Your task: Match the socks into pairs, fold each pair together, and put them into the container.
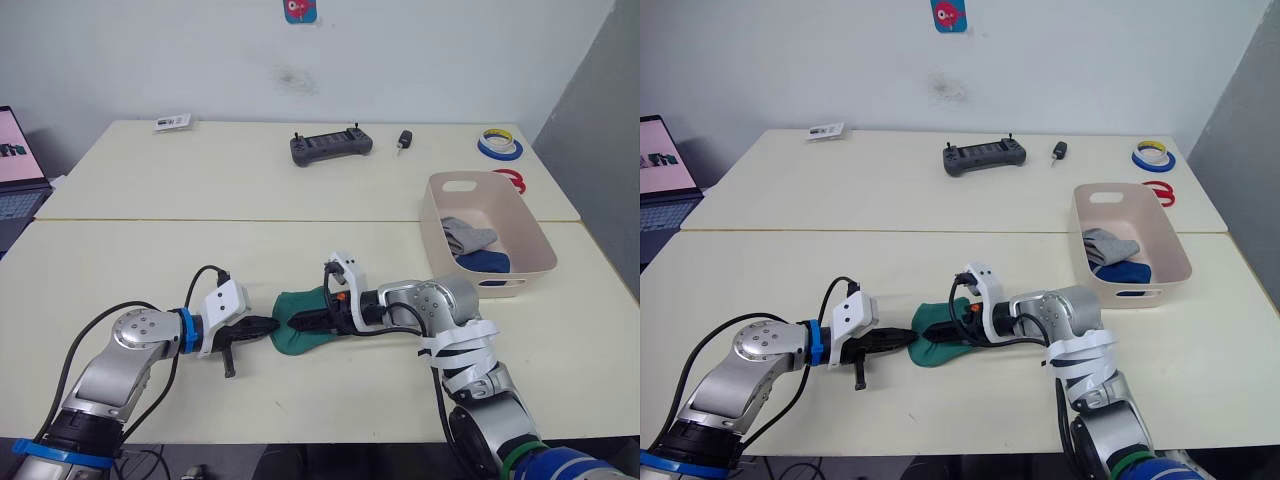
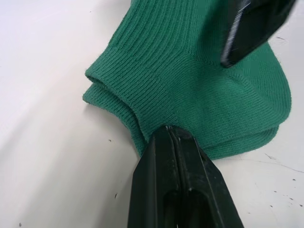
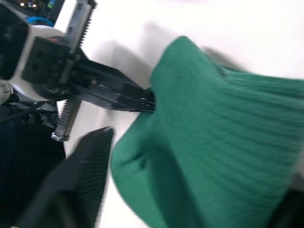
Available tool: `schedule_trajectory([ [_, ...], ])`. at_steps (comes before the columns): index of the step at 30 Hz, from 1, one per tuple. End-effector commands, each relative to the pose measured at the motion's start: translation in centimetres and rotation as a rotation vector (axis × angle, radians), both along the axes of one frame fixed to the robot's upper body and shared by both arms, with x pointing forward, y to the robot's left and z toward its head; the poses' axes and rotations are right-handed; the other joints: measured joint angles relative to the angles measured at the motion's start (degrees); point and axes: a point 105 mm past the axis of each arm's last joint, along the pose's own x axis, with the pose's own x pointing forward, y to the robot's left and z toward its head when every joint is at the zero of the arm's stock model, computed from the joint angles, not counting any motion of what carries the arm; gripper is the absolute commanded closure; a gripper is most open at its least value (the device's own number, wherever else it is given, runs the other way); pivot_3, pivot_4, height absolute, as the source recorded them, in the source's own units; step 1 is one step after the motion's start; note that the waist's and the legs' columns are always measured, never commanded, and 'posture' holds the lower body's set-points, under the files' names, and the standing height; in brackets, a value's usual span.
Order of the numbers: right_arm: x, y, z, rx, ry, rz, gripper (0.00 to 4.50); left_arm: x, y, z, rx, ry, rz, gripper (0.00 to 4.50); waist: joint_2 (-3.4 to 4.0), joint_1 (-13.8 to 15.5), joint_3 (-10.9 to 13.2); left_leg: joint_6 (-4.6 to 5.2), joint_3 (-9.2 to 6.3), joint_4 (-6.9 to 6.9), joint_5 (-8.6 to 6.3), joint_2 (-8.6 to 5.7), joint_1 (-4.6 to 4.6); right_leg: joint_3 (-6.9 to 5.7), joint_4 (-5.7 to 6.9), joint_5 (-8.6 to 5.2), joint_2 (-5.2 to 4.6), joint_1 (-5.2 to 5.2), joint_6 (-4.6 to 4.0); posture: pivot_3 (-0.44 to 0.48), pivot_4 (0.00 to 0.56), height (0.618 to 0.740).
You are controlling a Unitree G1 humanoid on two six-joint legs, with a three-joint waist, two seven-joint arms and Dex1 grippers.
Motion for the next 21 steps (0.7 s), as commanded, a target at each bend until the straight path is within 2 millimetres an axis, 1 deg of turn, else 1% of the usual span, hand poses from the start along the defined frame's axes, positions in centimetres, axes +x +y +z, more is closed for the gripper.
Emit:
schedule_trajectory([
  [1, 0.0, 1.0, 1.3, 0.055, -0.032, 0.019, 2.34, -0.8, 0.8, -1.9, 0.037, 0.086, 0.032, 4.50, 0.00, 0.0, 0.0, 0.00, 0.00, 0.00, 0.00, 0.00, 0.00, 0.00, 0.00, 0.00, 0.00, -0.01, 0.00, 0.000, 0.150, 0.740],
  [5, -0.2, 1.0, 1.5, 0.063, -0.060, 0.025, 3.82, -0.8, 1.0, -1.5, 0.026, 0.068, 0.040, 4.50, 0.00, -0.1, 0.0, 0.00, 0.01, 0.00, 0.00, 0.00, 0.00, 0.01, 0.00, 0.00, 0.00, -0.01, 0.00, 0.000, 0.150, 0.740],
  [7, -0.2, 0.9, 1.7, 0.065, -0.084, 0.029, 4.49, -0.5, 1.0, -0.9, -0.008, 0.044, 0.062, 4.50, 0.00, -0.1, 0.0, 0.00, 0.00, -0.01, 0.00, 0.01, -0.01, 0.01, 0.00, 0.00, 0.00, -0.02, 0.00, 0.000, 0.150, 0.740],
  [9, -0.3, 0.8, 2.0, 0.068, -0.113, 0.035, 4.49, -0.4, 0.9, 0.1, -0.070, 0.031, 0.076, 4.50, 0.00, -0.2, 0.0, 0.00, 0.00, -0.01, 0.00, 0.02, -0.02, 0.01, 0.00, 0.00, 0.00, -0.04, 0.00, 0.000, 0.150, 0.740],
  [12, -0.3, 0.1, 3.9, 0.095, -0.229, 0.045, 4.50, -0.6, 1.1, 2.3, -0.132, 0.041, 0.075, 3.90, -0.01, -0.1, 0.1, 0.00, -0.03, -0.01, 0.00, 0.02, -0.13, -0.02, -0.01, 0.00, 0.00, -0.10, 0.00, 0.000, 0.150, 0.740],
  [13, -0.3, -0.8, 5.1, 0.107, -0.292, 0.046, 4.50, -0.9, 0.9, 3.5, -0.145, 0.041, 0.047, 3.60, -0.02, -0.1, 0.1, 0.00, -0.03, -0.01, 0.00, 0.01, -0.15, -0.02, -0.01, 0.00, -0.01, -0.11, 0.00, 0.000, 0.150, 0.740],
  [14, -0.3, -1.3, 5.8, 0.112, -0.333, 0.047, 4.50, -1.1, 0.7, 4.3, -0.151, 0.041, 0.027, 3.26, -0.10, 0.0, 0.2, 0.00, -0.04, -0.01, 0.00, 0.00, -0.16, -0.04, -0.02, 0.00, -0.02, -0.11, 0.00, 0.000, 0.150, 0.740],
  [15, -0.4, -2.3, 6.8, 0.118, -0.384, 0.040, 4.50, -1.3, 0.3, 5.5, -0.162, 0.034, -0.003, 2.94, -0.12, 0.1, 0.2, 0.00, -0.09, 0.00, 0.00, 0.00, -0.21, -0.08, -0.04, 0.00, -0.02, -0.13, 0.00, 0.000, 0.150, 0.740],
  [17, -0.6, -3.6, 7.8, 0.121, -0.448, 0.032, 4.50, -1.5, -0.4, 6.9, -0.183, 0.029, -0.038, 2.28, -0.12, 0.4, 0.3, -0.01, -0.09, 0.00, 0.00, -0.02, -0.21, -0.09, -0.09, 0.00, -0.05, -0.10, 0.01, 0.000, 0.150, 0.740],
  [18, -0.8, -4.9, 9.0, 0.138, -0.500, 0.018, 4.50, -1.5, -1.4, 8.4, -0.215, 0.013, -0.073, 1.92, -0.12, 0.4, 0.3, -0.01, -0.09, 0.00, 0.00, -0.04, -0.21, -0.10, -0.10, 0.00, -0.07, -0.08, 0.01, 0.000, 0.150, 0.740],
  [21, -1.7, -8.0, 11.5, 0.171, -0.596, -0.017, 4.50, -1.5, -3.6, 11.5, -0.284, -0.017, -0.154, 0.93, -0.14, 0.9, 0.3, -0.01, -0.07, 0.00, 0.00, -0.04, -0.22, -0.10, -0.13, -0.01, -0.06, -0.06, 0.02, 0.000, 0.150, 0.740],
])
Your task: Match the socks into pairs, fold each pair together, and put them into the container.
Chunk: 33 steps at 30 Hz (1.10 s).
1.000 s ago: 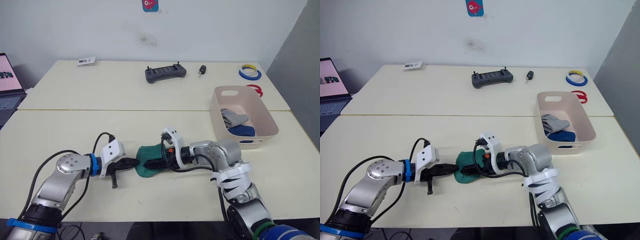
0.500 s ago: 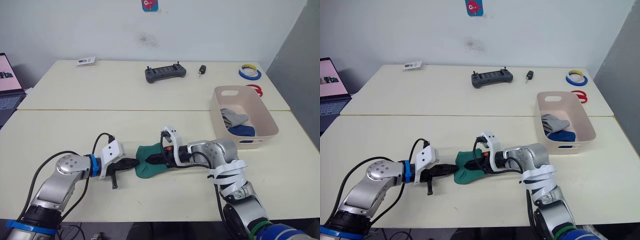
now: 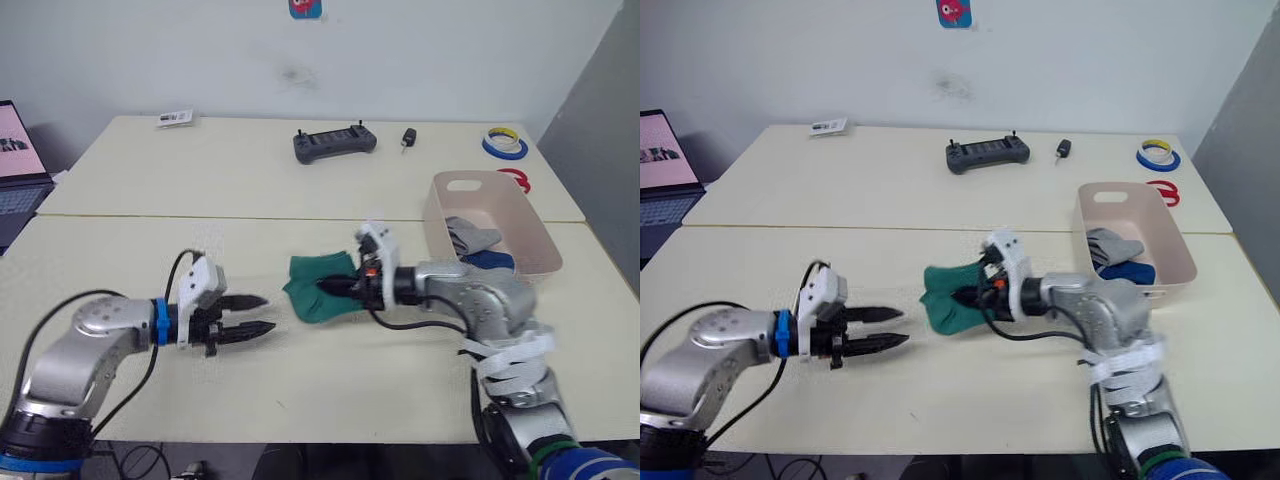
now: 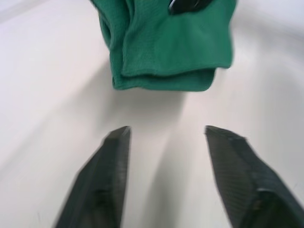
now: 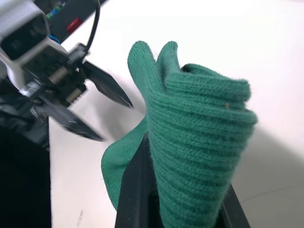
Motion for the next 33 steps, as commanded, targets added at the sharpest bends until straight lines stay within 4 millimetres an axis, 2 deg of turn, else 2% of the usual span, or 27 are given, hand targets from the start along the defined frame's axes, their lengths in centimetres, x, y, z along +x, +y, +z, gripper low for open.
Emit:
schedule_trajectory([
  [1, -1.5, -2.9, 3.9, 0.081, -0.145, -0.005, 4.50, -0.3, -2.5, 4.0, -0.086, -0.068, -0.089, 0.63, -0.01, 0.1, 0.0, 0.00, 0.02, 0.00, 0.00, 0.01, 0.01, 0.02, -0.01, 0.00, 0.01, 0.01, 0.00, 0.000, 0.150, 0.740],
  [3, -1.7, -4.8, 4.6, 0.060, -0.190, -0.055, 4.50, -0.3, -3.5, 5.3, -0.114, -0.081, -0.121, 0.02, -0.01, 0.3, 0.0, 0.00, 0.05, 0.00, 0.00, -0.01, 0.01, 0.03, -0.01, 0.00, 0.04, 0.02, 0.00, 0.000, 0.150, 0.740],
  [7, -1.2, -8.6, 6.3, -0.006, -0.348, -0.181, 4.50, -0.3, -4.8, 7.1, -0.124, -0.083, -0.169, 0.02, -0.02, 0.0, 0.0, 0.00, 0.14, -0.01, 0.00, 0.02, 0.05, 0.09, -0.03, 0.00, 0.09, 0.02, 0.00, 0.000, 0.150, 0.740],
  [8, -0.7, -10.1, 7.0, -0.057, -0.415, -0.225, 4.50, -0.1, -5.1, 7.5, -0.099, -0.096, -0.177, 0.02, -0.02, -0.1, 0.0, 0.00, 0.15, -0.01, 0.00, 0.01, 0.04, 0.10, -0.02, 0.00, 0.12, 0.00, 0.00, 0.000, 0.150, 0.740],
  [12, 1.9, -15.2, 8.4, -0.352, -0.660, -0.341, 4.50, 0.6, -6.9, 9.5, -0.094, -0.117, -0.214, 0.02, 0.00, 0.3, 0.2, 0.00, 0.26, 0.05, 0.00, -0.10, 0.04, 0.08, -0.06, -0.01, 0.27, 0.04, 0.05, 0.000, 0.150, 0.740],
  [17, 5.1, -18.3, 8.0, -0.702, -0.917, -0.321, 4.50, 1.0, -8.4, 10.6, -0.089, -0.144, -0.258, 0.02, -0.01, -0.3, 0.2, 0.00, 0.46, 0.06, 0.00, -0.08, 0.08, 0.17, -0.16, 0.03, 0.27, 0.06, 0.10, 0.000, 0.150, 0.740],
  [20, 7.3, -19.2, 7.5, -0.870, -1.071, -0.284, 4.50, 0.9, -8.9, 10.8, -0.081, -0.159, -0.286, 0.02, 0.00, -0.7, 0.2, -0.05, 0.54, 0.06, 0.03, -0.03, 0.07, 0.22, -0.15, 0.03, 0.27, 0.00, 0.09, 0.000, 0.150, 0.740],
  [23, 8.8, -19.5, 6.9, -0.944, -1.136, -0.230, 4.50, 0.9, -9.1, 10.5, -0.065, -0.163, -0.298, 0.02, 0.01, -0.9, 0.3, -0.20, 0.60, 0.05, 0.12, -0.03, 0.06, 0.25, -0.15, 0.04, 0.26, -0.03, 0.08, 0.000, 0.150, 0.740],
  [28, 9.5, -19.3, 2.7, -1.057, -1.092, 0.003, 4.50, 0.8, -9.1, 10.3, -0.063, -0.163, -0.308, 0.02, 0.01, -0.8, 0.3, -0.23, 0.59, 0.09, 0.14, -0.01, 0.05, 0.25, -0.20, 0.04, 0.22, 0.05, 0.07, 0.000, 0.150, 0.740],
  [33, 9.7, -20.1, 0.8, -1.149, -0.991, 0.144, 4.50, 0.6, -9.2, 10.2, -0.066, -0.161, -0.313, 0.02, 0.03, -0.6, 0.3, -0.24, 0.55, 0.15, 0.14, -0.09, 0.06, 0.25, -0.10, 0.04, 0.14, 0.05, 0.07, 0.000, 0.150, 0.740],
])
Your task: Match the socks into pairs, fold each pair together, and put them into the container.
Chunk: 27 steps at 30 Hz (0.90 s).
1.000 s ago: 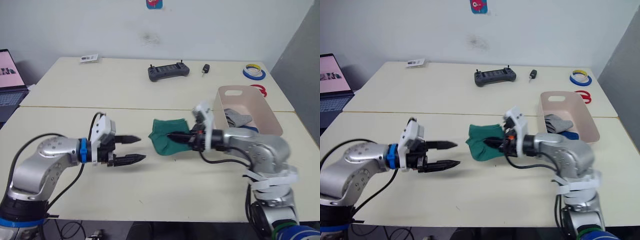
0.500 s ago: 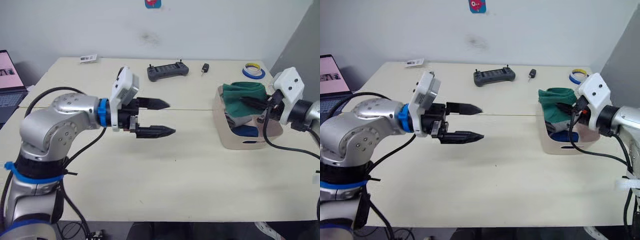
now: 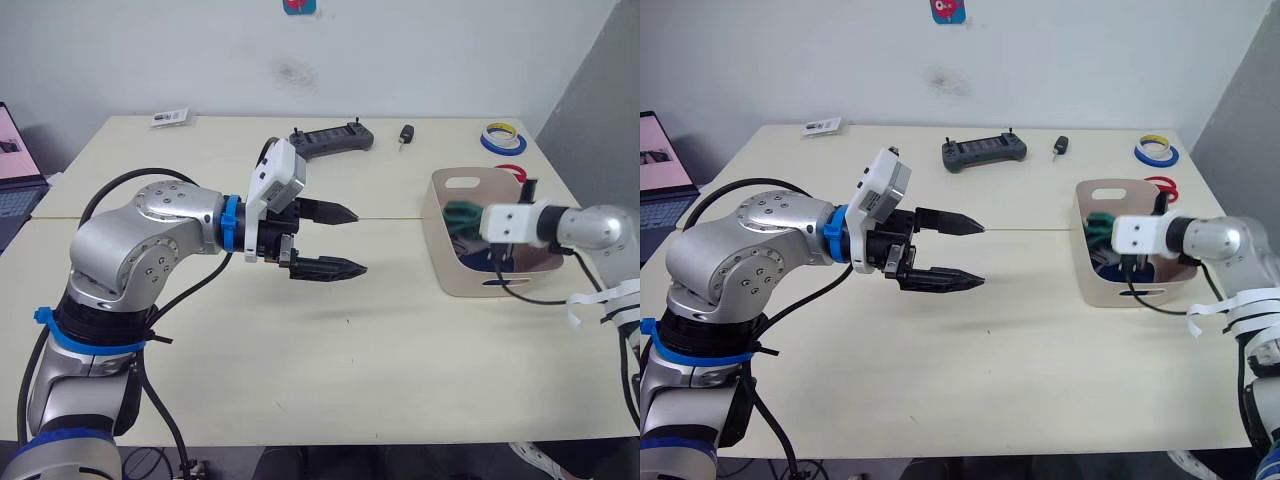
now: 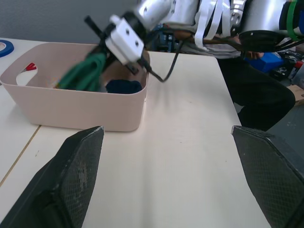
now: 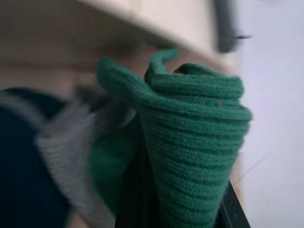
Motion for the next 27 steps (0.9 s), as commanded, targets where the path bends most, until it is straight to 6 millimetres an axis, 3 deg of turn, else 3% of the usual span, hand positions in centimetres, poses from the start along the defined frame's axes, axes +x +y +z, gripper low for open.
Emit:
schedule_trajectory([
  [1, -0.1, -0.5, 1.2, -0.084, 0.036, 0.028, 4.50, -0.4, 0.0, 0.6, -0.012, -0.039, -0.018, 0.02, 0.00, 0.0, 0.0, 0.00, 0.00, 0.01, 0.00, 0.00, 0.00, 0.00, 0.01, 0.00, -0.02, 0.00, 0.00, 0.000, 0.150, 0.740],
  [4, -0.4, -0.3, 1.6, -0.074, 0.079, 0.057, 4.50, -0.4, 0.0, 0.4, -0.011, -0.039, -0.015, 0.02, 0.00, 0.0, 0.0, 0.00, -0.07, 0.02, 0.00, 0.04, 0.02, -0.02, 0.01, 0.00, -0.07, 0.02, 0.00, 0.000, 0.150, 0.740],
  [11, -1.1, -0.7, 2.7, -0.090, 0.172, 0.067, 2.26, -0.1, 0.4, 0.2, 0.001, -0.048, 0.002, 0.00, 0.00, 0.1, 0.0, 0.00, -0.17, 0.03, 0.00, 0.08, 0.02, -0.04, 0.03, 0.01, -0.10, 0.05, -0.01, 0.000, 0.150, 0.740],
  [17, -1.8, -2.3, 4.7, -0.119, 0.189, 0.023, 0.20, 0.2, 1.1, 0.0, 0.006, -0.056, 0.034, 0.00, 0.01, 0.3, 0.0, 0.00, -0.15, 0.05, 0.00, 0.04, 0.02, -0.04, 0.04, 0.01, -0.13, 0.04, -0.01, 0.000, 0.150, 0.740],
  [23, -2.9, -4.9, 7.4, -0.110, 0.145, -0.062, 0.06, 0.9, 3.6, -0.7, 0.040, -0.069, 0.156, 0.00, 0.03, 0.2, 0.0, 0.02, -0.16, 0.02, -0.01, 0.08, 0.02, -0.03, 0.04, 0.00, -0.15, 0.02, -0.02, 0.000, 0.150, 0.740],
  [27, -3.4, -5.5, 9.6, 0.040, 0.033, -0.096, 0.06, 1.5, 8.1, -2.3, 0.105, -0.082, 0.354, 0.00, 0.06, 0.0, 0.0, 0.06, -0.13, 0.01, -0.04, 0.10, 0.08, -0.01, 0.07, 0.01, -0.15, 0.03, -0.02, 0.000, 0.150, 0.740],
])
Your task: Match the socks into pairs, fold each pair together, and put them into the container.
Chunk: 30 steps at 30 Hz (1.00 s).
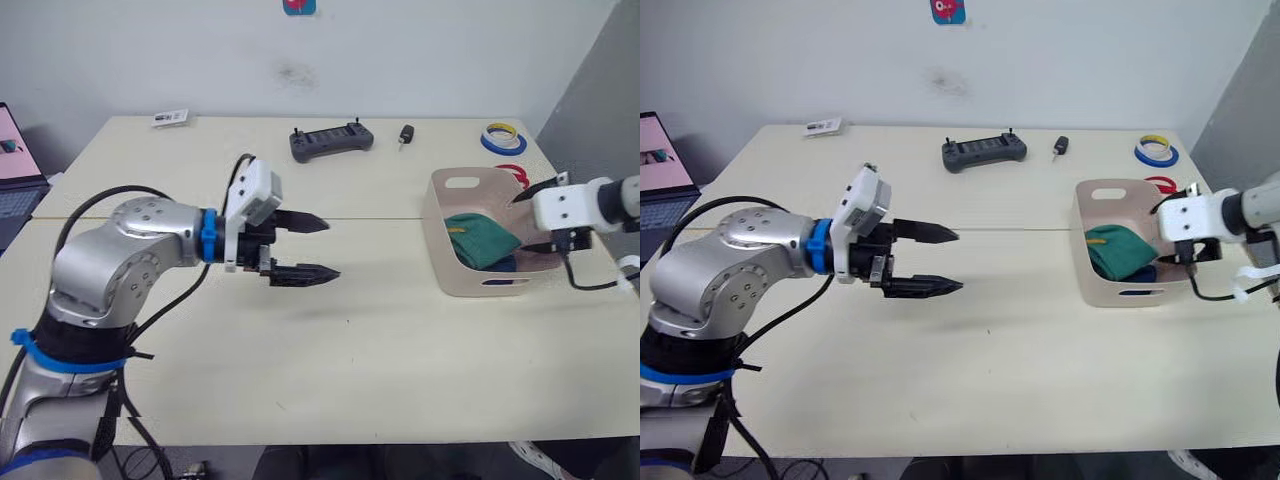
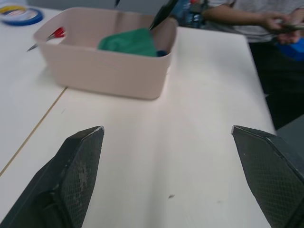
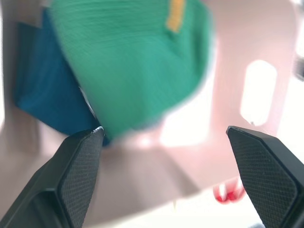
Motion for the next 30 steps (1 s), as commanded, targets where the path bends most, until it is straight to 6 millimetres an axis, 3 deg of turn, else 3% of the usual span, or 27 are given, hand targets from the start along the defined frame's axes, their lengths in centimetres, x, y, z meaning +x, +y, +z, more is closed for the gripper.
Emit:
schedule_trajectory([
  [1, -0.7, 0.2, 3.8, 0.223, -0.187, -0.012, 0.06, 0.4, 5.1, -0.2, 0.072, -0.115, 0.221, 0.00, 0.02, -0.3, 0.0, 0.02, 0.00, -0.01, -0.01, 0.03, 0.01, 0.03, 0.00, 0.00, 0.00, 0.00, 0.00, 0.000, 0.150, 0.740],
  [4, -2.3, 0.7, 4.4, 0.503, -0.220, -0.023, 0.06, 0.1, 10.3, -2.1, 0.140, -0.131, 0.475, 0.00, 0.03, -0.2, 0.0, 0.02, -0.09, -0.07, -0.01, 0.09, 0.01, 0.07, -0.01, -0.02, 0.00, 0.01, -0.05, 0.000, 0.150, 0.740],
  [6, -3.6, 0.5, 3.3, 0.578, -0.197, -0.046, 0.06, -1.3, 13.3, -4.0, 0.190, -0.127, 0.599, 0.00, 0.05, 0.0, 0.0, 0.13, -0.13, -0.07, -0.07, 0.08, -0.07, 0.02, 0.00, -0.03, -0.02, -0.04, -0.06, 0.000, 0.150, 0.740],
  [8, -5.2, 0.8, 1.1, 0.644, -0.188, -0.068, 0.06, -3.7, 17.1, -6.8, 0.235, -0.064, 0.756, 0.00, 0.07, 0.5, 0.0, 0.17, -0.13, -0.11, -0.10, 0.02, -0.05, 0.01, -0.03, -0.03, -0.12, 0.00, -0.07, 0.000, 0.150, 0.740],
  [12, -7.9, 1.3, -3.4, 0.740, -0.120, -0.113, 0.06, -8.1, 20.8, -10.4, 0.211, 0.055, 0.936, 0.00, -0.05, 1.1, -0.1, 0.18, -0.13, -0.10, -0.11, -0.01, -0.02, -0.03, -0.05, -0.04, -0.17, 0.10, -0.05, 0.000, 0.150, 0.740],
  [16, -9.3, 1.4, -5.9, 0.759, -0.049, -0.158, 0.06, -10.2, 21.9, -12.1, 0.197, 0.091, 1.024, 0.00, -0.02, 1.4, -0.1, 0.18, -0.13, -0.04, -0.12, -0.08, 0.12, -0.07, -0.06, -0.05, -0.24, 0.26, -0.02, 0.000, 0.150, 0.740],
  [19, -9.5, 1.4, -7.0, 0.752, -0.029, -0.181, 0.06, -9.7, 22.0, -12.2, 0.174, 0.075, 1.049, 0.00, -0.12, 1.3, -0.2, 0.18, -0.10, -0.03, -0.12, -0.08, 0.16, -0.05, -0.06, -0.04, -0.23, 0.29, -0.01, 0.000, 0.150, 0.740],
  [25, -9.5, 1.9, -6.3, 0.808, -0.066, -0.193, 0.06, -7.5, 21.5, -11.0, 0.143, 0.014, 1.017, 0.00, -0.14, 1.2, -0.2, 0.17, -0.15, -0.07, -0.12, -0.05, 0.14, -0.08, -0.03, -0.03, -0.15, 0.25, -0.02, 0.000, 0.150, 0.740],
  [30, -11.5, 1.6, -6.1, 0.897, 0.001, -0.259, 0.06, -7.0, 21.6, -11.2, 0.155, 0.015, 1.011, 0.00, -0.14, 1.2, -0.2, 0.17, -0.15, -0.10, -0.12, -0.03, 0.10, -0.08, -0.06, -0.03, -0.14, 0.24, -0.02, 0.000, 0.150, 0.740],
])
